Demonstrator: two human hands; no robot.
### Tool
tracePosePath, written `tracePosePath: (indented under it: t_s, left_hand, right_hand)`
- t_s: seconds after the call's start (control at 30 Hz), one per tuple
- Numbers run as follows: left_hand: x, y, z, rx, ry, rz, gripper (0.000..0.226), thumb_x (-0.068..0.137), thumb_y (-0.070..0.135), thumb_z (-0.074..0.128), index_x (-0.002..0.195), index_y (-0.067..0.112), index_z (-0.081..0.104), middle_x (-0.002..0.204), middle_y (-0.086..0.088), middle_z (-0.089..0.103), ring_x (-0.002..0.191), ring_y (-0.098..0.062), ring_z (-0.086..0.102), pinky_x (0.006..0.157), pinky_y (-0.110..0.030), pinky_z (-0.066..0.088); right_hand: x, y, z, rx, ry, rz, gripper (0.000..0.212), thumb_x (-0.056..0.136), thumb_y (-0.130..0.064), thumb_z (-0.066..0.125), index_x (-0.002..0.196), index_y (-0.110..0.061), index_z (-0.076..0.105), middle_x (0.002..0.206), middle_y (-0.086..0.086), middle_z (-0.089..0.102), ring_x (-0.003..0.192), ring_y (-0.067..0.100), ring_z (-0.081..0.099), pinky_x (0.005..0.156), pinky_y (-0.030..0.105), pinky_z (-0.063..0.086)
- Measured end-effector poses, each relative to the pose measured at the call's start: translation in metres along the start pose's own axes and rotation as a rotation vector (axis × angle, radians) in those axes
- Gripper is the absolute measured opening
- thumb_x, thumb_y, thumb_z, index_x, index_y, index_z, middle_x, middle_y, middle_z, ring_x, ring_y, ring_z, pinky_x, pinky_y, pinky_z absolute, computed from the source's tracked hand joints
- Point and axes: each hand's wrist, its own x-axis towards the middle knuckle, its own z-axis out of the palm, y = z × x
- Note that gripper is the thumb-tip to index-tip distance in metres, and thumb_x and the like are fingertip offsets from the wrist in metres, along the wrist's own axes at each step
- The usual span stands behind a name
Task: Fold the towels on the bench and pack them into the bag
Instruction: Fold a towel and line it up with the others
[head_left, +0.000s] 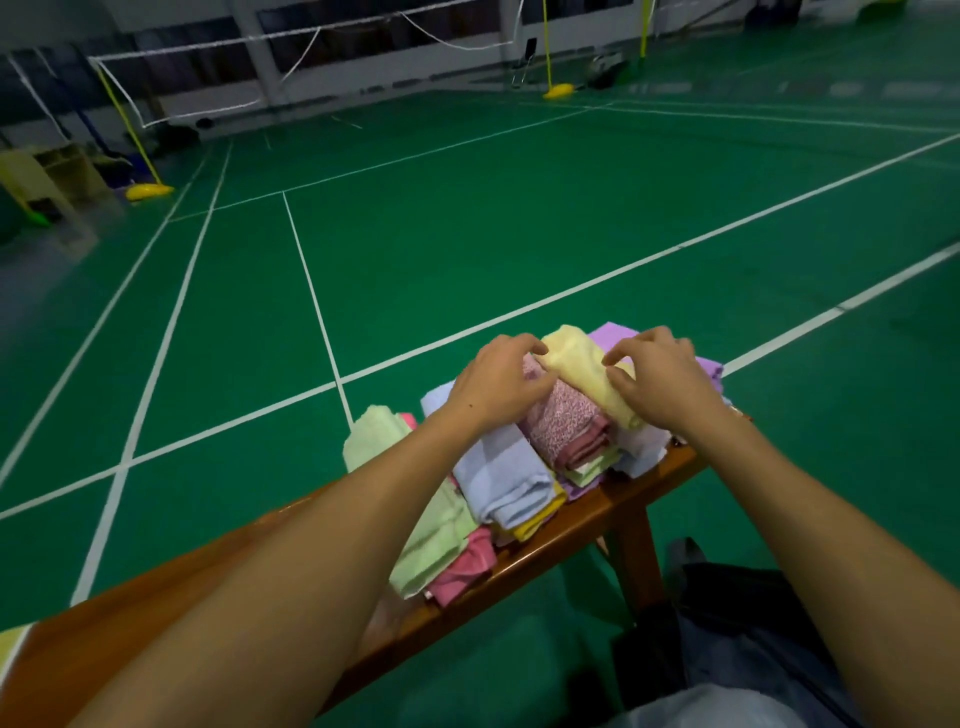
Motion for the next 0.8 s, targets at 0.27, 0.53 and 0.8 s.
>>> tracePosePath:
  t_s: [0.27, 0.53, 0.8]
  left_hand:
    - [-0.113, -0.030, -0.101, 0.001, 0.312, 0.102, 0.017, 0.099, 0.034, 0.064, 0.115, 0.031, 0.067, 0.113, 0.020, 0.068, 0.080, 0.000, 0.066, 0.080, -0.037, 0.058]
    - [-0.320, -0.146, -0.159, 0.282, 0.281, -0.167, 0.013, 0.097, 0.046, 0.059, 0.108, 0.039, 0.062, 0.102, 0.022, 0.066, 0.081, 0.002, 0.064, 0.071, -0.034, 0.056]
    - [-0.534, -0.282, -0.197, 0.334, 0.223, -0.643, 0.008, 0.100, 0.049, 0.060, 0.107, 0.044, 0.060, 0.104, 0.029, 0.065, 0.079, 0.004, 0.063, 0.063, -0.028, 0.049]
  right_hand:
    - [-0.062, -0.100, -0.020, 0.290, 0.268, -0.391, 0.015, 0.102, -0.028, 0.061, 0.114, -0.021, 0.068, 0.112, 0.000, 0.059, 0.102, 0.024, 0.060, 0.089, 0.047, 0.052]
    - [-0.158, -0.256, 0.060, 0.380, 0.056, -0.674, 0.012, 0.104, -0.033, 0.059, 0.112, -0.027, 0.066, 0.109, -0.013, 0.059, 0.102, 0.008, 0.059, 0.087, 0.037, 0.055]
    - [-0.256, -0.426, 0.184, 0.419, -0.419, -0.785, 0.016, 0.104, -0.038, 0.059, 0.113, -0.027, 0.066, 0.106, -0.014, 0.059, 0.090, 0.001, 0.059, 0.085, 0.028, 0.051]
